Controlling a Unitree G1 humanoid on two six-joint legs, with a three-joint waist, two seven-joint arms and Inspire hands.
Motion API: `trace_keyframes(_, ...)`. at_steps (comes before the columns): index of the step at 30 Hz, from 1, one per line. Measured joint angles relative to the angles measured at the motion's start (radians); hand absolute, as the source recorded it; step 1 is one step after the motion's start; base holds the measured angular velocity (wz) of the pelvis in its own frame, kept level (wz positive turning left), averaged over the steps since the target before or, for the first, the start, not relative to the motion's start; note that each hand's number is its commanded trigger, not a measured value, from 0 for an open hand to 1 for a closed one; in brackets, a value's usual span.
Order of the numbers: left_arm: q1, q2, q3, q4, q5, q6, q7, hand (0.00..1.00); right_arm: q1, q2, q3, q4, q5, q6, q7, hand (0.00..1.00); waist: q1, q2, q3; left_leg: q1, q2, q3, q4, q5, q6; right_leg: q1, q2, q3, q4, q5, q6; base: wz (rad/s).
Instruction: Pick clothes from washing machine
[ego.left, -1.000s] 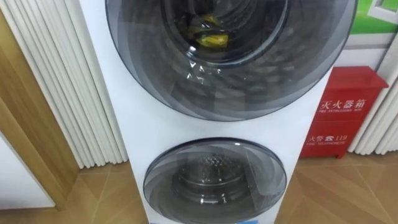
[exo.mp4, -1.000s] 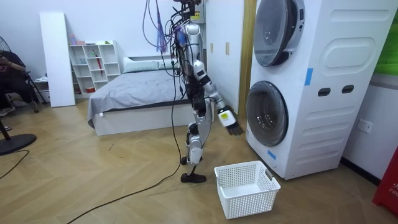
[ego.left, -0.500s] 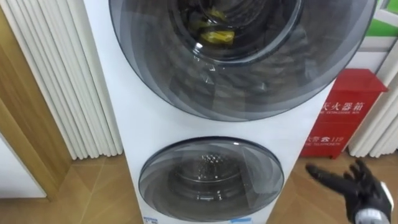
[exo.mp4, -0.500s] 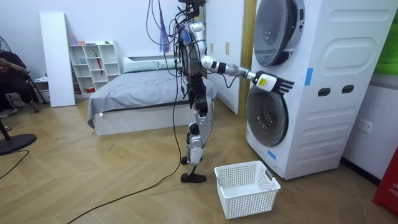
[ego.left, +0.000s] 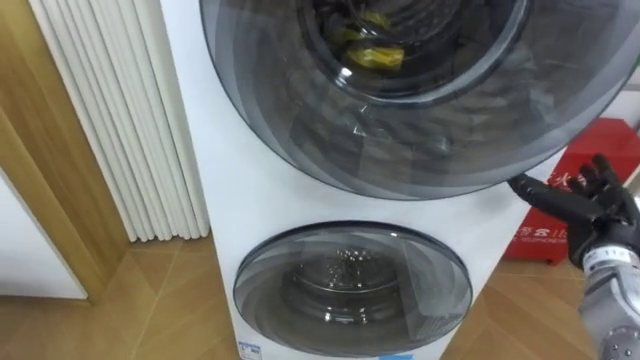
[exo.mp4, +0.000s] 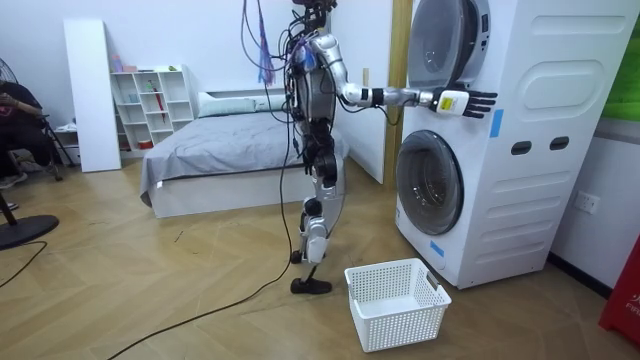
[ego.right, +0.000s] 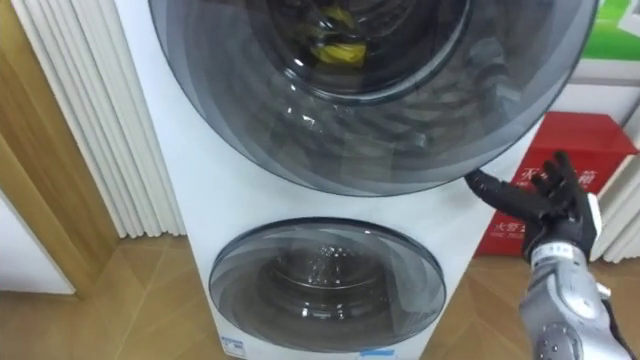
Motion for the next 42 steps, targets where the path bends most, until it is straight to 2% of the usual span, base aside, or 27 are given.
trace_keyframes(1, -0.002, 0.000, -0.001, 0.000, 0.006, 0.008, 0.000, 0.00, -0.002, -0.006, 0.000, 0.000, 0.000, 0.003, -0.003, 0.00, 0.003, -0.001, 0.0002, 0.005, 0.001, -0.007, -0.004, 0.002, 0.000, -0.009, 0.001, 0.000, 0.012, 0.000, 0.000, -0.05)
trace_keyframes(2, -0.002, 0.002, -0.001, 0.002, 0.008, 0.010, 0.000, 0.00, -0.005, -0.007, 0.000, 0.000, -0.008, 0.008, -0.009, 0.00, 0.007, -0.001, 0.0005, 0.015, 0.005, -0.046, -0.011, 0.011, 0.001, -0.025, 0.002, -0.001, 0.054, 0.000, 0.000, -0.22)
trace_keyframes(3, -0.009, 0.008, -0.007, 0.002, 0.017, 0.014, 0.000, 0.00, -0.007, -0.007, 0.004, -0.002, -0.022, 0.024, -0.010, 0.00, 0.011, 0.004, 0.0038, 0.034, 0.026, -0.130, -0.026, 0.024, 0.003, -0.073, 0.012, 0.010, 0.133, -0.025, 0.001, -0.34)
trace_keyframes(4, -0.010, 0.017, -0.009, 0.002, 0.024, 0.013, 0.000, 0.00, -0.010, -0.007, 0.007, -0.007, -0.032, 0.032, -0.010, 0.00, 0.017, 0.004, 0.0040, 0.035, 0.037, -0.174, -0.025, 0.024, 0.002, -0.100, 0.033, 0.045, 0.120, -0.033, -0.008, -0.69)
trace_keyframes(5, -0.009, 0.029, 0.010, 0.006, 0.056, 0.012, -0.001, 0.00, -0.033, -0.008, 0.031, -0.021, -0.050, 0.042, -0.009, 0.00, 0.028, -0.010, 0.0002, 0.018, 0.047, -0.204, -0.021, 0.019, -0.008, -0.153, 0.059, 0.093, 0.005, 0.027, -0.047, -0.35)
trace_keyframes(6, -0.006, 0.031, 0.025, 0.022, 0.083, 0.016, 0.000, 0.00, -0.043, -0.015, 0.041, -0.047, -0.060, 0.044, -0.016, 0.00, -0.001, -0.002, 0.0023, 0.001, 0.068, -0.194, -0.017, 0.007, -0.049, -0.150, 0.067, 0.029, 0.011, 0.096, -0.069, -0.11)
trace_keyframes(7, -0.008, 0.032, 0.026, 0.023, 0.088, 0.019, 0.000, 0.00, -0.046, -0.022, 0.040, -0.057, -0.064, 0.042, -0.027, 0.00, -0.012, -0.002, 0.0024, 0.000, 0.072, -0.163, -0.021, 0.006, -0.054, -0.146, 0.065, 0.006, 0.012, 0.096, -0.070, 0.51)
trace_keyframes(8, -0.011, 0.032, 0.015, 0.023, 0.087, 0.026, -0.003, 0.00, -0.064, -0.036, 0.041, -0.055, -0.079, 0.040, -0.041, 0.00, -0.029, -0.002, 0.0026, 0.000, 0.077, -0.092, -0.022, 0.006, -0.062, -0.128, 0.063, 0.002, 0.012, 0.096, -0.070, 0.52)
trace_keyframes(9, -0.017, 0.032, 0.002, 0.021, 0.091, 0.029, -0.004, 0.00, -0.068, -0.056, 0.037, -0.054, -0.092, 0.040, -0.056, 0.00, -0.031, -0.012, 0.0090, -0.008, 0.078, -0.030, -0.042, 0.019, -0.054, -0.116, 0.061, 0.017, 0.012, 0.096, -0.070, 0.47)
trace_keyframes(10, -0.020, 0.033, -0.002, 0.020, 0.095, 0.028, -0.004, 0.00, -0.068, -0.063, 0.037, -0.052, -0.101, 0.042, -0.063, 0.00, -0.029, -0.007, 0.0062, -0.011, 0.078, 0.000, -0.042, 0.030, -0.038, -0.112, 0.060, 0.032, 0.012, 0.095, -0.068, 0.22)
trace_keyframes(11, -0.018, 0.033, -0.003, 0.017, 0.096, 0.035, -0.003, 0.00, -0.068, -0.073, 0.040, -0.051, -0.112, 0.055, -0.063, 0.00, -0.024, -0.017, 0.0041, -0.010, 0.074, 0.008, -0.037, 0.038, -0.036, -0.117, 0.058, 0.048, 0.013, 0.092, -0.063, -0.07)
trace_keyframes(12, -0.019, 0.034, -0.003, 0.017, 0.097, 0.047, -0.002, 0.00, -0.073, -0.075, 0.040, -0.052, -0.113, 0.064, -0.054, 0.00, -0.019, -0.025, 0.0046, -0.012, 0.067, 0.011, -0.032, 0.038, -0.035, -0.124, 0.057, 0.053, 0.011, 0.089, -0.058, -0.18)
trace_keyframes(15, -0.015, 0.034, -0.003, 0.011, 0.118, 0.066, -0.002, 0.00, -0.074, -0.077, 0.040, -0.059, -0.119, 0.076, -0.051, 0.00, -0.008, -0.028, 0.0022, -0.021, 0.056, 0.011, -0.029, 0.038, -0.035, -0.133, 0.058, 0.040, 0.011, 0.089, -0.058, -0.12)
trace_keyframes(19, -0.016, 0.035, -0.002, -0.003, 0.121, 0.066, -0.002, 0.00, -0.075, -0.078, 0.040, -0.069, -0.136, 0.082, -0.051, 0.00, -0.004, -0.023, -0.0006, -0.034, 0.053, 0.012, -0.018, 0.038, -0.035, -0.138, 0.053, 0.037, 0.012, 0.086, -0.054, 0.00)
trace_keyframes(21, -0.019, 0.035, -0.003, -0.009, 0.121, 0.065, -0.002, 0.00, -0.075, -0.078, 0.041, -0.092, -0.155, 0.099, -0.051, 0.00, -0.004, -0.022, -0.0009, -0.042, 0.050, 0.015, -0.014, 0.038, -0.035, -0.141, 0.050, 0.031, 0.012, 0.076, -0.059, 0.00)
trace_keyframes(25, -0.020, 0.035, -0.002, -0.009, 0.121, 0.065, -0.003, 0.00, -0.074, -0.078, 0.042, -0.093, -0.158, 0.101, -0.051, 0.00, -0.004, -0.018, -0.0040, -0.044, 0.051, 0.017, -0.008, 0.038, -0.036, -0.141, 0.048, 0.029, 0.015, 0.071, -0.062, 0.00)
trace_keyframes(28, -0.021, 0.035, -0.002, -0.010, 0.120, 0.065, -0.003, 0.00, -0.074, -0.079, 0.042, -0.127, -0.194, 0.128, -0.056, 0.00, -0.005, -0.014, -0.0068, -0.045, 0.051, 0.019, -0.003, 0.038, -0.036, -0.141, 0.049, 0.030, 0.016, 0.070, -0.062, 0.00)
trace_keyframes(33, -0.024, 0.035, -0.002, -0.010, 0.120, 0.065, -0.002, 0.00, -0.074, -0.092, 0.041, -0.152, -0.209, 0.152, -0.066, 0.00, -0.008, -0.016, -0.0080, -0.045, 0.051, 0.021, -0.004, 0.038, -0.036, -0.141, 0.052, 0.028, 0.016, 0.070, -0.062, 0.00)
trace_keyframes(42, -0.006, 0.035, -0.002, -0.011, 0.115, 0.052, 0.001, 0.00, -0.060, -0.092, 0.041, -0.196, -0.252, 0.164, -0.051, 0.00, -0.030, -0.019, -0.0079, -0.024, 0.054, 0.035, -0.018, 0.038, -0.036, -0.128, 0.048, 0.028, 0.018, 0.070, -0.062, -0.02)
